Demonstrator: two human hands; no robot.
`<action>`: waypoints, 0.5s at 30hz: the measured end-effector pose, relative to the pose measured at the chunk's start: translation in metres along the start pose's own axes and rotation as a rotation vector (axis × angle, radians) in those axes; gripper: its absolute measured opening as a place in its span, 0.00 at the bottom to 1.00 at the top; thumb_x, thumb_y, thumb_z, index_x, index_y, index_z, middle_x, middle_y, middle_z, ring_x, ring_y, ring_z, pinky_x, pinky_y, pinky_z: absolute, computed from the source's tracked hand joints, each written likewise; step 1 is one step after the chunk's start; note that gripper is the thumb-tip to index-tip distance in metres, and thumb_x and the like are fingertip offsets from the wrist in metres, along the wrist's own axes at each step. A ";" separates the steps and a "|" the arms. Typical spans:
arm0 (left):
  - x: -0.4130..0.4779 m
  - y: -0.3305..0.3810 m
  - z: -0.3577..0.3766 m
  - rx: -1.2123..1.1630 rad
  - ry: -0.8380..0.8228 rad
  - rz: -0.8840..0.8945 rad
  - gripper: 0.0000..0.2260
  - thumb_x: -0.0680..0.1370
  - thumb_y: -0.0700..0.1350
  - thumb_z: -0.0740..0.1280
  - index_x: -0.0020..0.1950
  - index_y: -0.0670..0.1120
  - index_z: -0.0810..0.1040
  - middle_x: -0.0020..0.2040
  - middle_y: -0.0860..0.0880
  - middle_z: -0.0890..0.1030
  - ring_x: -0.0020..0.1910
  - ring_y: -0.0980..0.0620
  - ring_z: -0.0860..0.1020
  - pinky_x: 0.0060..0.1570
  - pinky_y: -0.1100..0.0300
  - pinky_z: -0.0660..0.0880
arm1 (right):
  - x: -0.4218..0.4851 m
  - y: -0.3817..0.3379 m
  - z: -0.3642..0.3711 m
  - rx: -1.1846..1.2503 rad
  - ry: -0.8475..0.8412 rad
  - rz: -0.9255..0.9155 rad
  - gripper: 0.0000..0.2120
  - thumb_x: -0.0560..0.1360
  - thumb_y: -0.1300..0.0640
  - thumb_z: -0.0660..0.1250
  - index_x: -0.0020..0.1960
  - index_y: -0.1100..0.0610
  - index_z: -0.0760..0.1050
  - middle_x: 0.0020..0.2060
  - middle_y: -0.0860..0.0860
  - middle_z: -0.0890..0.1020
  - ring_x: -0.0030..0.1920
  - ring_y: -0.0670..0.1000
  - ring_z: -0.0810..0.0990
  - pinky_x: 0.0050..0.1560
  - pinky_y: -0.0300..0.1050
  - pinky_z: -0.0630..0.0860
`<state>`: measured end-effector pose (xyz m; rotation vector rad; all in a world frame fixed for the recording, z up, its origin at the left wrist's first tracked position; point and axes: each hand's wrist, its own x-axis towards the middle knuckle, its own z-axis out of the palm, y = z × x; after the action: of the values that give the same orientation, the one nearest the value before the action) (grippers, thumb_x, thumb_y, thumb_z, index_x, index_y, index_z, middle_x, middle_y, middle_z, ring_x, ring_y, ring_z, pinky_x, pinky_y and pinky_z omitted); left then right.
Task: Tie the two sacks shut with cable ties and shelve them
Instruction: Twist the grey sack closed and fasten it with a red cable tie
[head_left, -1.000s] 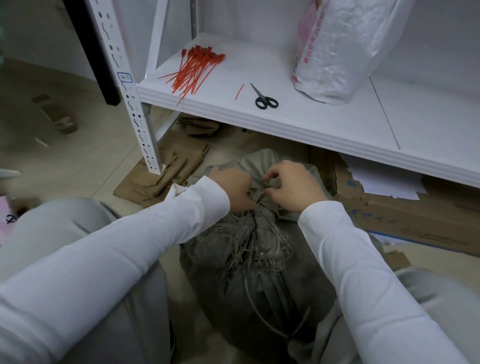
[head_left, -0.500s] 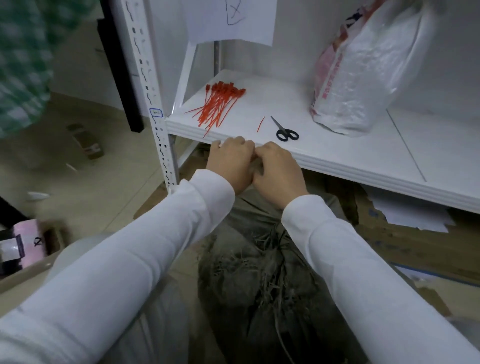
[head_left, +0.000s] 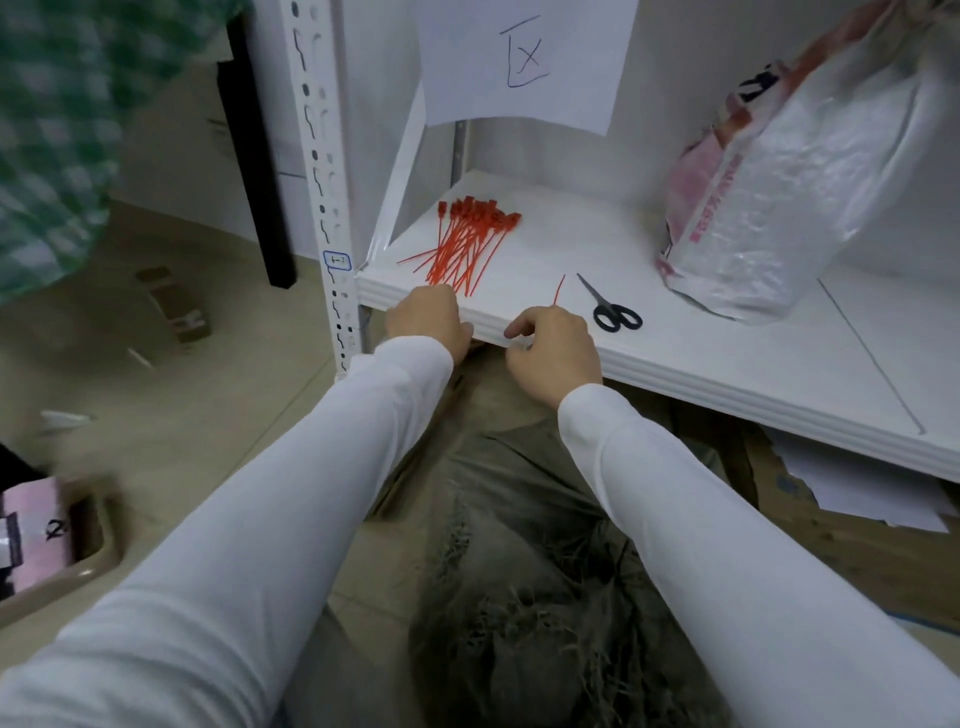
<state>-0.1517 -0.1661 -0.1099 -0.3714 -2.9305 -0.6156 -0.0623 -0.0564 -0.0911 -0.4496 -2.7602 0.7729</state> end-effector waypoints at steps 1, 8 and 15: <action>0.006 -0.002 0.004 -0.013 -0.003 -0.027 0.12 0.76 0.49 0.66 0.57 0.45 0.76 0.52 0.44 0.80 0.49 0.43 0.79 0.45 0.54 0.74 | 0.003 0.000 0.003 0.005 -0.003 0.000 0.13 0.74 0.62 0.65 0.56 0.54 0.80 0.57 0.52 0.80 0.56 0.53 0.79 0.55 0.45 0.76; 0.036 -0.006 0.022 0.011 0.076 -0.138 0.19 0.76 0.47 0.67 0.64 0.42 0.67 0.61 0.41 0.71 0.59 0.40 0.73 0.53 0.48 0.74 | 0.024 -0.003 0.016 0.015 0.015 0.002 0.11 0.75 0.62 0.66 0.56 0.54 0.80 0.57 0.52 0.79 0.55 0.53 0.78 0.50 0.41 0.72; 0.048 -0.020 0.025 -0.067 -0.047 -0.195 0.09 0.78 0.44 0.64 0.56 0.44 0.75 0.49 0.43 0.79 0.46 0.43 0.79 0.49 0.50 0.78 | 0.035 -0.006 0.034 0.088 0.010 0.046 0.10 0.76 0.61 0.67 0.56 0.54 0.80 0.56 0.51 0.80 0.52 0.50 0.76 0.49 0.40 0.70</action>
<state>-0.2053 -0.1636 -0.1324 -0.1077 -3.0200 -0.7414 -0.1069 -0.0645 -0.1107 -0.4992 -2.7031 0.8965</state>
